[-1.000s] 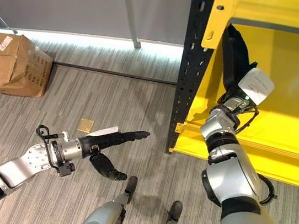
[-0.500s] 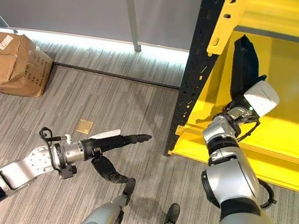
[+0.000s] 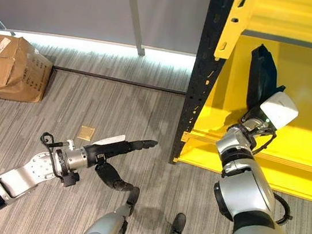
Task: Move parts from the plastic box to the shelf.
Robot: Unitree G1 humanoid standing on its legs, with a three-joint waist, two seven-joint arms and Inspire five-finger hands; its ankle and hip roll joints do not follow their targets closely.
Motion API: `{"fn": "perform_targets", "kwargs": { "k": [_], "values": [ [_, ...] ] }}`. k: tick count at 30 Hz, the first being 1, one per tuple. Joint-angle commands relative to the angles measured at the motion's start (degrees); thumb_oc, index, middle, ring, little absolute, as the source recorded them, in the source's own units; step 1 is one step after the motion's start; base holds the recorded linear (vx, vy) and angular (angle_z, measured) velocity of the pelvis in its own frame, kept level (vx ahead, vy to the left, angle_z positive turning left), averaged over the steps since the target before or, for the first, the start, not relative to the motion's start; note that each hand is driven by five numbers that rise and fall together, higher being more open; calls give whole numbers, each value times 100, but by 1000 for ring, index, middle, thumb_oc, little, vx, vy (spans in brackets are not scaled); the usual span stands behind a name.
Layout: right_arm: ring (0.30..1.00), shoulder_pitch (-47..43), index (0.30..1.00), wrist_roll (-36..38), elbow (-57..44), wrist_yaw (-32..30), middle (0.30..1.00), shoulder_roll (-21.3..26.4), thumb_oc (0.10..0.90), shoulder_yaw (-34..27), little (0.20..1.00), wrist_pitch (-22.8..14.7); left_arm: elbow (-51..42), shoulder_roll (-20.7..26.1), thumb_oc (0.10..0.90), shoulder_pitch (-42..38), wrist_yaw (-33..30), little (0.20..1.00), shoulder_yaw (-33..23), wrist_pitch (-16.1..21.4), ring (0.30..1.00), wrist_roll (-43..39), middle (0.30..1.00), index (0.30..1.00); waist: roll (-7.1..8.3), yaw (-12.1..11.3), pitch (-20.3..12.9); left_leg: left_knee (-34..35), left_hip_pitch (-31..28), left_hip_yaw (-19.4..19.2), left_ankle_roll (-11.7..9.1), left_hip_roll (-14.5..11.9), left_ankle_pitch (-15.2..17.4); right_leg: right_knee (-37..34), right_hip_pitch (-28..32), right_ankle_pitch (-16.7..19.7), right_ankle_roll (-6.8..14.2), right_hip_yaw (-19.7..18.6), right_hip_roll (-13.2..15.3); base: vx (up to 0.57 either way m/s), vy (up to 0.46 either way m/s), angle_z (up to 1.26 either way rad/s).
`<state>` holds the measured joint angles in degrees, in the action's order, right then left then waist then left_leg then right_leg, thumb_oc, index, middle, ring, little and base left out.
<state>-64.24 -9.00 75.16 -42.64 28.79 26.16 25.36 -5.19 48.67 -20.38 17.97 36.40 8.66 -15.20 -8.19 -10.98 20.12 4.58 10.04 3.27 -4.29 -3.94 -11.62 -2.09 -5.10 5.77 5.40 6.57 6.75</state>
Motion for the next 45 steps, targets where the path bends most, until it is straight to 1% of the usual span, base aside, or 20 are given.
{"fn": "perform_targets", "kwargs": {
  "k": [1,3,4,5,6,7,9,10,12,13,14,16,20,22,29,35,38,42,45],
  "values": [
    [300,425,300,124,883,493,300,426,400,-106,300,582,-675,79,900,-412,-138,1000,-204,505,1000,-16,1000,1000,-56,72,220,-304,-43,-184,-89,-276,353,346,12,-118,121,186,296,0,0,0],
    [300,366,300,28,841,497,300,438,400,-58,300,540,-671,80,900,-442,-168,1000,-188,494,1000,-32,1000,1000,-58,80,224,-302,-34,-184,-90,-274,348,354,-6,-118,121,176,294,0,0,0],
    [429,345,429,10,832,505,429,434,492,-48,429,530,-662,78,900,-459,-173,1000,-176,494,1000,-30,1000,1000,-58,83,226,-302,-34,-184,-89,-274,348,357,-10,-119,122,176,294,0,0,0],
    [876,318,876,-5,808,557,876,443,812,-33,876,491,-655,85,900,-481,-179,1000,-170,487,1000,-36,1000,1000,-61,86,238,-307,-20,-185,-91,-276,342,364,-20,-117,122,176,296,-8,-14,-3],
    [1000,299,1000,1,780,619,1000,471,900,-8,1000,473,-673,94,900,-470,-201,1000,-176,483,1000,-28,1000,1000,-62,85,238,-313,-15,-174,-89,-267,354,366,-25,-126,118,173,295,-17,-15,-4],
    [1000,267,1000,-104,746,777,1000,472,900,36,1000,488,-670,95,900,-469,-207,1000,-198,491,1000,-7,1000,1000,-66,85,244,-314,0,-180,-93,-263,350,373,-41,-126,116,171,299,0,0,0],
    [1000,244,1000,-189,738,881,1000,477,900,98,1000,432,-670,101,900,-464,-205,1000,-210,493,1000,-11,1000,1000,-71,81,252,-314,3,-176,-94,-261,342,377,-37,-129,108,176,298,-4,-3,-2],
    [1000,229,1000,-396,746,973,1000,484,900,145,1000,397,-662,116,900,-476,-166,1000,-210,513,1000,-25,1000,1000,-72,74,250,-321,4,-162,-93,-256,342,373,-27,-128,110,181,301,-3,-9,-3],
    [1000,181,1000,-756,746,1478,1000,498,900,275,1000,459,-618,172,900,-470,-4,1000,-222,577,1000,-82,1000,1000,-69,65,236,-335,0,-162,-101,-259,347,386,-24,-138,112,193,302,0,0,0],
    [1000,197,1000,-840,745,1535,1000,498,900,358,1000,386,-632,179,900,-451,3,1000,-249,575,1000,-75,1000,1000,-72,65,231,-334,-4,-165,-105,-264,337,403,-31,-137,104,186,297,0,0,0],
    [1000,180,1000,-911,732,1560,1000,475,900,421,1000,395,-631,187,900,-458,-7,1000,-230,575,1000,-72,1000,1000,-68,63,219,-328,-15,-159,-104,-261,330,407,-37,-128,107,178,302,0,0,0],
    [1000,202,1000,-1204,658,1884,1000,471,900,531,1000,468,-636,237,900,-457,18,1000,-247,591,1000,-116,1000,1000,-51,63,194,-349,-17,-156,-101,-265,347,429,-39,-145,106,183,300,0,0,0],
    [1000,243,1000,-1303,655,2044,1000,480,900,684,1000,444,-642,283,900,-444,110,1000,-321,614,1000,-171,1000,1000,-29,37,169,-368,-27,-142,-106,-262,357,422,-7,-157,104,187,292,0,0,0],
    [1000,231,1000,-1473,690,2270,1000,482,900,707,1000,490,-668,325,900,-442,251,1000,-385,629,1000,-206,1000,1000,-21,14,161,-387,-12,-136,-106,-263,362,434,-11,-160,109,197,294,0,0,0],
    [1000,333,1000,-1462,832,2509,1000,490,900,715,1000,449,-705,464,900,-434,384,1000,-459,663,1000,-274,1000,1000,-5,-29,127,-405,-14,-91,-108,-258,363,424,34,-159,123,206,285,3,-4,1],
    [1000,309,1000,-987,837,2521,1000,514,900,733,1000,328,-703,534,900,-481,573,1000,-457,612,1000,-294,1000,1000,9,-55,105,-435,-10,-68,-93,-249,358,423,61,-151,125,206,286,8,-5,1],
    [1000,107,1000,-737,791,2576,1000,561,900,690,1000,301,-699,573,900,-582,607,1000,-405,579,1000,-262,1000,1000,14,-61,120,-444,-4,-45,-95,-251,358,431,57,-151,120,218,283,2,-8,1],
    [1000,-92,1000,-788,733,2608,1000,599,900,743,1000,217,-708,557,900,-675,584,1000,-370,486,1000,-265,1000,1000,11,-53,140,-448,27,-33,-103,-244,346,438,43,-157,118,208,275,0,0,0],
    [1000,-75,1000,-621,665,2481,1000,600,900,738,1000,87,-728,560,900,-678,588,1000,-391,440,1000,-263,1000,1000,14,-45,150,-458,43,-28,-97,-231,351,441,37,-160,117,202,276,0,0,0]
  ]
}}
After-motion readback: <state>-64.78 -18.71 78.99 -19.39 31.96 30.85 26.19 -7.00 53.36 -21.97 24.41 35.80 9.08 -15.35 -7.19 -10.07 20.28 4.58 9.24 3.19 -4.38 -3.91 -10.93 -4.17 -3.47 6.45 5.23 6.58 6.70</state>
